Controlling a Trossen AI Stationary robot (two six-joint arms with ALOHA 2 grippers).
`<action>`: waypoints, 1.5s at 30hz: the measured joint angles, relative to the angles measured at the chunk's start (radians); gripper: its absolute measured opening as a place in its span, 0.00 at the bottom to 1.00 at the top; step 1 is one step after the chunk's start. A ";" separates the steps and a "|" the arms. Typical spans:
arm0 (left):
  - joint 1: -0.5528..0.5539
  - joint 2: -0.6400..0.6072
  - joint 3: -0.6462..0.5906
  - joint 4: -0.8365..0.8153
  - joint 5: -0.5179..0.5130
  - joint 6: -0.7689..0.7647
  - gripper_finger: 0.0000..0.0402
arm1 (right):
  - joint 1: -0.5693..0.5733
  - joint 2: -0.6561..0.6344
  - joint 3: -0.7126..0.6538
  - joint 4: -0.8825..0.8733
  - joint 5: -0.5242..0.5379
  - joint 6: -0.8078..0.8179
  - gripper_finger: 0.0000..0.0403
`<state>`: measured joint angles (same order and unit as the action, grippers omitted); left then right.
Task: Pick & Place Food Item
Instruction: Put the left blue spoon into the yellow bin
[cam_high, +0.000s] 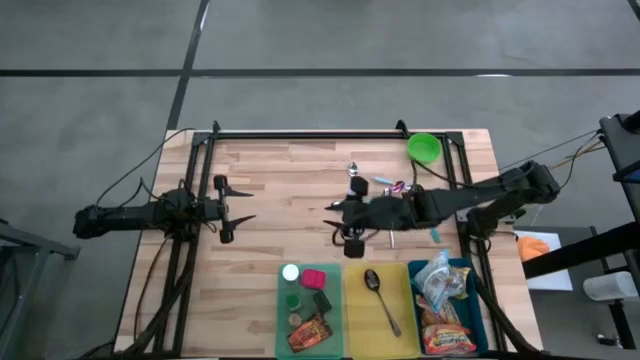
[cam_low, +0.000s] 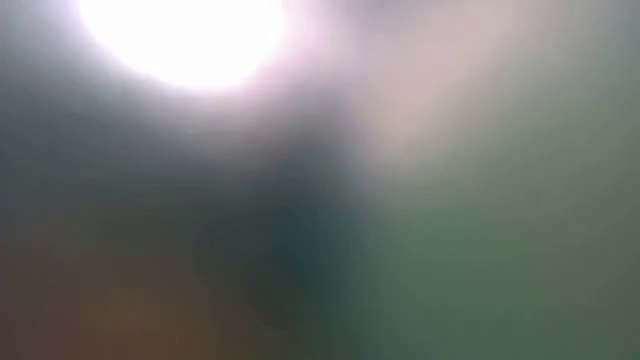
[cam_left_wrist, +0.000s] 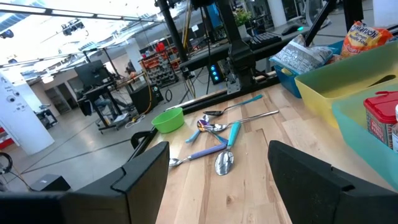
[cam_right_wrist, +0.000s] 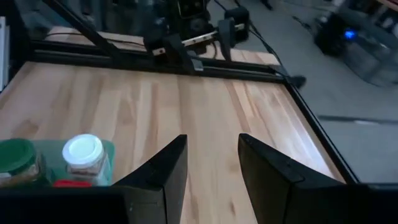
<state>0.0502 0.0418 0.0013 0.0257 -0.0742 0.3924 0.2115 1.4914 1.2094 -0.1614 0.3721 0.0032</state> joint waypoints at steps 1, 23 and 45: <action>0.000 0.000 0.000 0.000 0.000 0.000 0.69 | -0.024 0.000 -0.017 0.032 -0.036 -0.017 0.35; 0.000 0.013 0.000 0.000 0.000 -0.002 0.69 | -0.154 -0.455 -0.615 0.279 -0.132 0.009 0.35; 0.000 0.014 0.000 0.000 0.000 0.000 0.69 | -0.153 -0.527 -0.740 0.384 -0.132 0.004 0.35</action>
<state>0.0500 0.0563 0.0013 0.0254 -0.0742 0.3927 0.0586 0.9642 0.4690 0.2230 0.2401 0.0075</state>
